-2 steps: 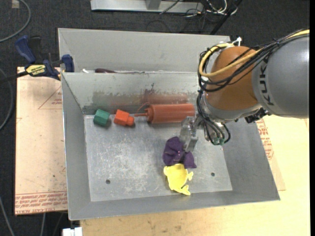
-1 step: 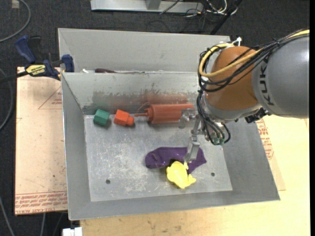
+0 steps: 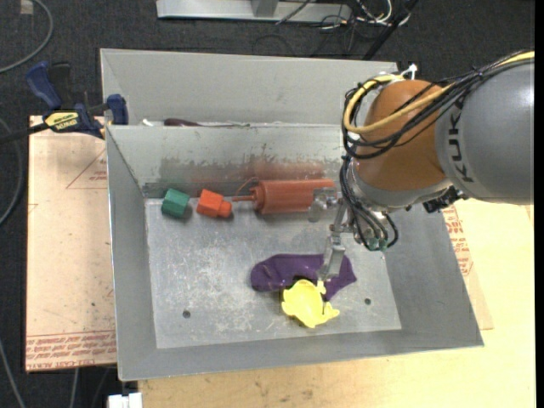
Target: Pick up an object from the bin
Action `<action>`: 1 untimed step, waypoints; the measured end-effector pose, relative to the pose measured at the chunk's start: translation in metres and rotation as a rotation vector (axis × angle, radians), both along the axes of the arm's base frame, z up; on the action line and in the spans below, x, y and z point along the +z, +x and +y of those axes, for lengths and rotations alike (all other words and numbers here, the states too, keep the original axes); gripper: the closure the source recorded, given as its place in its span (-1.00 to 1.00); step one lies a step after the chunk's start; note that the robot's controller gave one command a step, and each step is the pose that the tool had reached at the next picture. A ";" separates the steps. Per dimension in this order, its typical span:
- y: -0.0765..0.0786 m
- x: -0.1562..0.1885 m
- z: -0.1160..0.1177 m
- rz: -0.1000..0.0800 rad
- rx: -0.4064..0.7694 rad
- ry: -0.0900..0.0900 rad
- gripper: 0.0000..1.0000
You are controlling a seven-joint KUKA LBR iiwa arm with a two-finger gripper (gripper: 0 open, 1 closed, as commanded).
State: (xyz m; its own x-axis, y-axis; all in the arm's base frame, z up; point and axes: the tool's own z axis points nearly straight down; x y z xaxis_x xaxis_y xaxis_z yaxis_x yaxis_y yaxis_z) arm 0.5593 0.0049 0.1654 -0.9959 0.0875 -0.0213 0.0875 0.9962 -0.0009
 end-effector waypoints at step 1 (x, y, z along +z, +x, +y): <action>-0.056 -0.050 -0.038 0.000 0.036 0.000 1.00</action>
Offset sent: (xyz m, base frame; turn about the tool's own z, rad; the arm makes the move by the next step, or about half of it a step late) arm 0.0000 0.0000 0.0000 0.0000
